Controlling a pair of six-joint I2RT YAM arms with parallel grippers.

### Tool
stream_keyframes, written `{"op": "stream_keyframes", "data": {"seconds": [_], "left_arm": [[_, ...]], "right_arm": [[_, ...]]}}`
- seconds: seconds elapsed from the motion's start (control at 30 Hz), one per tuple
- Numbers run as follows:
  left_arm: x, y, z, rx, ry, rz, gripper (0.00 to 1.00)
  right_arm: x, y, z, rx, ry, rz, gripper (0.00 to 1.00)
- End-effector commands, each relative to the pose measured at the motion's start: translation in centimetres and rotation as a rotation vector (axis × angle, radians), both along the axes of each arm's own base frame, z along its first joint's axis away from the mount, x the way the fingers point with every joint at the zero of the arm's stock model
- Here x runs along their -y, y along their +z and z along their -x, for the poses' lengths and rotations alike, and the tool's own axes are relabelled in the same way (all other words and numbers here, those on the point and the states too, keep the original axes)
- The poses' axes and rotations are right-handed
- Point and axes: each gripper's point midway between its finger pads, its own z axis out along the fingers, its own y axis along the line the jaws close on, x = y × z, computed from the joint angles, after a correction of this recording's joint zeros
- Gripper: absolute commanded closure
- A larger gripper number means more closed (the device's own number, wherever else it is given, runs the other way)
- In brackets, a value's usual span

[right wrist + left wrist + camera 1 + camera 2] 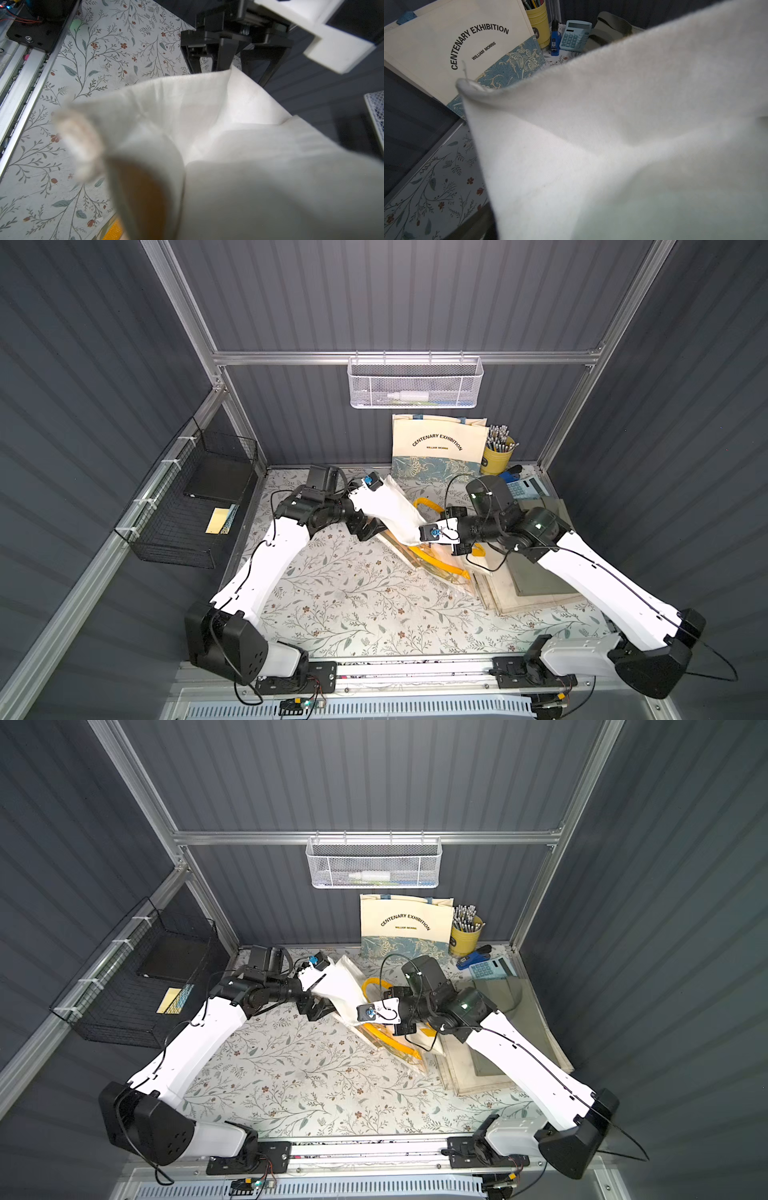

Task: Put away the canvas bag
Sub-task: Press the canvas bag at the center of the board.

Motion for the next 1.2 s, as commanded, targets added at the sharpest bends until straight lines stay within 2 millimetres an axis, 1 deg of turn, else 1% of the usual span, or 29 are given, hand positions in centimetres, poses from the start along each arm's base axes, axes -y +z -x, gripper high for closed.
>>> {"op": "stream_keyframes", "data": {"seconds": [0.0,0.03,0.07,0.1,0.17,0.2,0.33,0.43,0.47,0.5,0.53,0.57,0.6,0.63,0.67,0.7,0.73,0.9,1.0,1.07,1.13,1.17], "left_arm": [[1.2,0.2,1.0,0.020,-0.143,0.044,0.18],[1.7,0.4,1.4,0.024,-0.179,0.071,0.36],[1.9,0.7,1.6,0.049,-0.213,0.086,0.60],[2.1,0.9,1.5,0.068,-0.226,0.101,0.75],[2.4,1.6,1.9,0.110,-0.262,0.124,0.99],[2.4,2.0,2.3,0.137,-0.281,0.128,1.00],[2.6,4.5,3.9,0.238,-0.334,0.196,1.00],[2.3,4.7,4.0,0.266,-0.324,0.176,1.00],[2.0,4.4,3.5,0.276,-0.296,0.147,0.99],[1.8,4.3,3.2,0.296,-0.279,0.126,0.91],[1.5,3.3,2.7,0.301,-0.250,0.101,0.76],[1.2,2.8,2.2,0.322,-0.220,0.080,0.56],[1.0,2.6,1.9,0.342,-0.198,0.072,0.43],[0.7,2.4,1.5,0.375,-0.169,0.059,0.39],[0.6,2.4,1.4,0.393,-0.156,0.058,0.32],[0.4,2.3,1.1,0.408,-0.140,0.050,0.28],[0.2,2.3,1.0,0.423,-0.134,0.040,0.21],[-0.2,2.1,0.8,0.468,-0.145,-0.026,0.19],[-0.4,2.6,0.4,0.495,-0.134,-0.040,0.18],[-0.4,2.8,0.3,0.476,-0.153,-0.032,0.18],[-0.3,3.1,0.5,0.434,-0.178,-0.032,0.18],[-0.3,4.4,0.7,0.426,-0.182,-0.025,0.19]], "right_arm": [[-1.2,2.3,1.2,0.008,0.071,-0.082,1.00],[-1.3,2.3,1.3,0.003,0.074,-0.084,1.00],[-1.4,2.2,1.2,-0.007,0.072,-0.081,1.00],[-1.4,1.8,1.2,-0.016,0.071,-0.073,1.00],[-1.3,1.6,1.1,-0.030,0.062,-0.068,1.00],[-1.3,1.5,1.1,-0.042,0.058,-0.069,1.00],[-0.8,1.1,1.2,-0.119,0.080,-0.105,1.00],[-0.6,0.9,1.3,-0.165,0.094,-0.128,1.00],[-0.6,0.8,1.4,-0.175,0.102,-0.131,1.00],[-0.7,0.9,1.5,-0.182,0.109,-0.134,1.00],[-0.8,1.0,1.6,-0.188,0.117,-0.139,1.00],[-0.8,1.2,1.7,-0.193,0.125,-0.145,1.00],[-0.9,1.5,1.8,-0.194,0.129,-0.150,1.00],[-0.9,1.8,1.9,-0.198,0.133,-0.155,1.00],[-1.0,2.0,2.0,-0.204,0.138,-0.157,1.00],[-1.0,2.1,2.2,-0.208,0.142,-0.157,1.00],[-1.0,2.1,2.2,-0.214,0.144,-0.154,1.00],[-0.9,2.2,2.7,-0.246,0.159,-0.137,1.00],[-0.7,2.3,3.0,-0.268,0.163,-0.131,1.00],[-0.7,2.6,3.3,-0.299,0.167,-0.143,1.00],[-0.9,2.8,3.7,-0.359,0.194,-0.181,1.00],[-1.2,2.9,4.1,-0.403,0.207,-0.209,1.00]]}}
